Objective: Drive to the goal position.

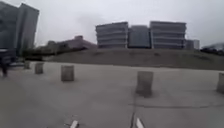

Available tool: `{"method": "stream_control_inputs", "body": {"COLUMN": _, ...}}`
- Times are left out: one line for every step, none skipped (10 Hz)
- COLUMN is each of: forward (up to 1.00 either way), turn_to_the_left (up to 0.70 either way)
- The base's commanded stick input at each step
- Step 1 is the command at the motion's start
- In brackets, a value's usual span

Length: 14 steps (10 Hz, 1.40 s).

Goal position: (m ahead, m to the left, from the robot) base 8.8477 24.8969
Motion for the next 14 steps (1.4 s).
{"method": "stream_control_inputs", "body": {"forward": 1.00, "turn_to_the_left": 0.00}}
{"method": "stream_control_inputs", "body": {"forward": 1.00, "turn_to_the_left": 0.00}}
{"method": "stream_control_inputs", "body": {"forward": 1.00, "turn_to_the_left": 0.00}}
{"method": "stream_control_inputs", "body": {"forward": 1.00, "turn_to_the_left": 0.00}}
{"method": "stream_control_inputs", "body": {"forward": 1.00, "turn_to_the_left": 0.00}}
{"method": "stream_control_inputs", "body": {"forward": 1.00, "turn_to_the_left": 0.00}}
{"method": "stream_control_inputs", "body": {"forward": 1.00, "turn_to_the_left": 0.00}}
{"method": "stream_control_inputs", "body": {"forward": 1.00, "turn_to_the_left": 0.00}}
{"method": "stream_control_inputs", "body": {"forward": 1.00, "turn_to_the_left": 0.00}}
{"method": "stream_control_inputs", "body": {"forward": 1.00, "turn_to_the_left": 0.00}}
{"method": "stream_control_inputs", "body": {"forward": 1.00, "turn_to_the_left": 0.00}}
{"method": "stream_control_inputs", "body": {"forward": 1.00, "turn_to_the_left": 0.00}}
{"method": "stream_control_inputs", "body": {"forward": 1.00, "turn_to_the_left": 0.00}}
{"method": "stream_control_inputs", "body": {"forward": 1.00, "turn_to_the_left": 0.00}}
